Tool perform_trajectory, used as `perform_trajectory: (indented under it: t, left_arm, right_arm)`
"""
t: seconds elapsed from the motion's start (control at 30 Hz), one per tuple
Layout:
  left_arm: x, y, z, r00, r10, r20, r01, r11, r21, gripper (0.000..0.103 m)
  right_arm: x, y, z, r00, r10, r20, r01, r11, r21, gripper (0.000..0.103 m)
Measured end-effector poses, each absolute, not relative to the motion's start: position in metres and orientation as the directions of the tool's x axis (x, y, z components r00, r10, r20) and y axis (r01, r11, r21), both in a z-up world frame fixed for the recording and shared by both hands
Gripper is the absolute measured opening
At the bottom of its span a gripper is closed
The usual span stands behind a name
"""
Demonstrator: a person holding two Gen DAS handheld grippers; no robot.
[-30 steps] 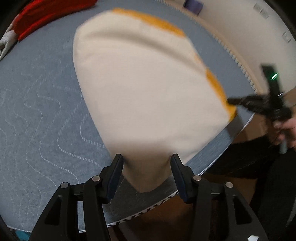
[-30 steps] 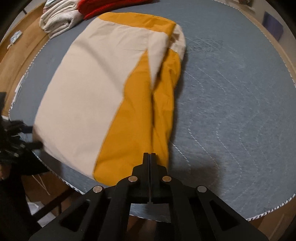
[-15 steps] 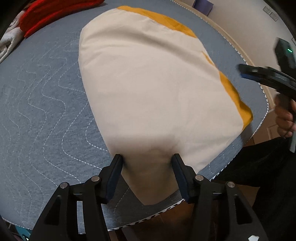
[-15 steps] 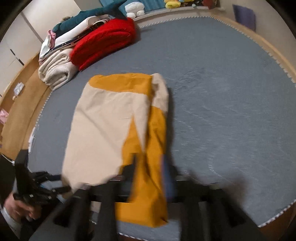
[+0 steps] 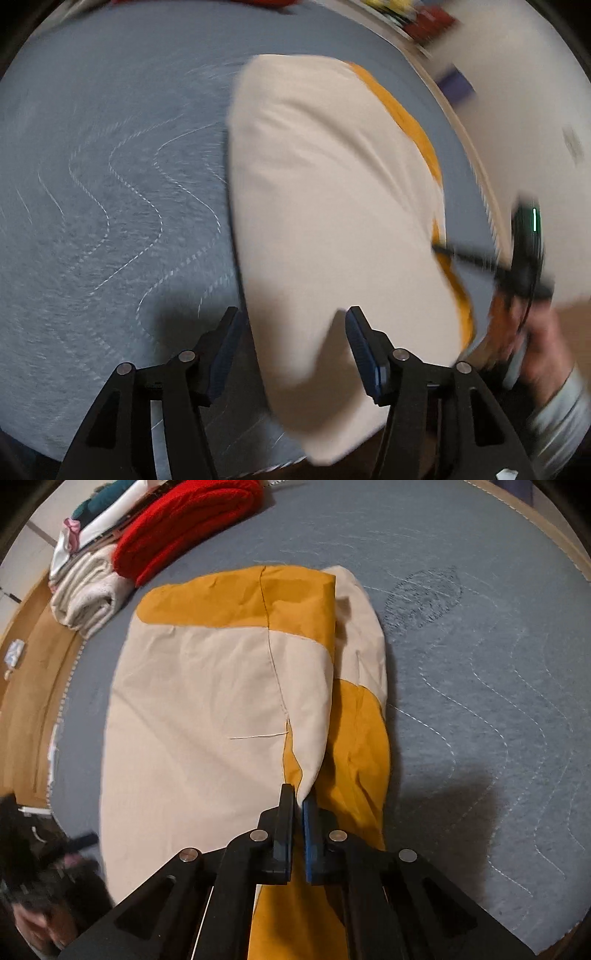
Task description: Fold large clothes
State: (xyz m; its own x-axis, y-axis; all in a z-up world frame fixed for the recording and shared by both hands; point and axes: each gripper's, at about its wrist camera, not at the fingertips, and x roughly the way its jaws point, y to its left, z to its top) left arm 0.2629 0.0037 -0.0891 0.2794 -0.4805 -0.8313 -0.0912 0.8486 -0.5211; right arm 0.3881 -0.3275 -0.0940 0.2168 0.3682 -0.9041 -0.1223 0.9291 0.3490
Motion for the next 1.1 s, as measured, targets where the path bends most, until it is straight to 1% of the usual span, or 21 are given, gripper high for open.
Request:
perform_trajectory:
  t: [0.1, 0.23, 0.27, 0.33, 0.4, 0.5, 0.53, 0.6, 0.63, 0.67, 0.7, 0.73, 0.77, 0.87, 0.97, 1.1]
  left_arm:
    - [0.293, 0.024, -0.110, 0.268, -0.554, -0.788, -0.195, 0.770, -0.607, 0.059]
    - [0.326, 0.033, -0.132, 0.237, -0.646, -0.726, -0.201, 0.698, -0.687, 0.071]
    - [0.332, 0.034, -0.139, 0.229, -0.665, -0.711, -0.199, 0.683, -0.703, 0.072]
    - [0.340, 0.034, -0.149, 0.222, -0.693, -0.686, -0.200, 0.656, -0.728, 0.073]
    - [0.345, 0.030, -0.153, 0.232, -0.710, -0.665, -0.196, 0.636, -0.747, 0.073]
    - [0.350, 0.023, -0.152, 0.275, -0.701, -0.658, -0.169, 0.639, -0.751, 0.073]
    - [0.349, 0.017, -0.149, 0.291, -0.690, -0.663, -0.159, 0.648, -0.745, 0.071]
    - [0.351, 0.016, -0.141, 0.318, -0.663, -0.678, -0.136, 0.676, -0.725, 0.062]
    - [0.351, 0.015, -0.136, 0.328, -0.655, -0.681, -0.123, 0.685, -0.718, 0.051]
    - [0.352, 0.012, -0.127, 0.338, -0.646, -0.685, -0.106, 0.697, -0.709, 0.044]
    - [0.354, 0.010, -0.119, 0.342, -0.639, -0.689, -0.094, 0.706, -0.702, 0.040]
    - [0.355, 0.008, -0.109, 0.349, -0.632, -0.692, -0.074, 0.717, -0.693, 0.034]
    - [0.357, 0.007, -0.097, 0.357, -0.626, -0.694, -0.049, 0.729, -0.683, 0.030]
    - [0.368, 0.008, -0.065, 0.395, -0.603, -0.693, 0.019, 0.759, -0.651, 0.028]
    - [0.380, 0.026, -0.038, 0.445, -0.576, -0.685, 0.064, 0.784, -0.618, 0.028]
    - [0.396, 0.068, -0.026, 0.492, -0.532, -0.689, 0.040, 0.805, -0.593, 0.028]
  right_arm:
    - [0.388, -0.330, -0.097, 0.205, 0.370, -0.906, -0.090, 0.929, 0.359, 0.004]
    - [0.391, -0.326, -0.098, 0.201, 0.373, -0.906, -0.101, 0.928, 0.359, 0.005]
    - [0.391, -0.327, -0.098, 0.202, 0.370, -0.907, -0.100, 0.929, 0.357, 0.005]
    - [0.391, -0.328, -0.100, 0.196, 0.379, -0.904, -0.081, 0.925, 0.370, 0.018]
    - [0.393, -0.330, -0.105, 0.182, 0.398, -0.899, -0.060, 0.917, 0.394, 0.022]
    - [0.396, -0.329, -0.111, 0.164, 0.410, -0.897, -0.053, 0.912, 0.407, 0.025]
    - [0.399, -0.329, -0.114, 0.157, 0.412, -0.898, -0.049, 0.911, 0.409, 0.026]
    - [0.403, -0.326, -0.121, 0.146, 0.413, -0.899, -0.039, 0.910, 0.412, 0.026]
    - [0.405, -0.324, -0.123, 0.142, 0.412, -0.900, -0.036, 0.911, 0.412, 0.026]
    - [0.407, -0.321, -0.125, 0.141, 0.409, -0.902, -0.038, 0.912, 0.408, 0.026]
    - [0.411, -0.318, -0.125, 0.148, 0.406, -0.902, -0.040, 0.914, 0.405, 0.021]
    - [0.413, -0.317, -0.125, 0.156, 0.420, -0.894, -0.036, 0.907, 0.420, 0.008]
    - [0.415, -0.316, -0.124, 0.166, 0.441, -0.882, -0.023, 0.896, 0.444, 0.006]
    - [0.421, -0.306, -0.118, 0.206, 0.459, -0.864, -0.010, 0.884, 0.468, 0.004]
    - [0.431, -0.295, -0.111, 0.254, 0.488, -0.835, 0.000, 0.863, 0.505, 0.004]
    - [0.451, -0.268, -0.092, 0.342, 0.518, -0.784, -0.024, 0.839, 0.543, 0.004]
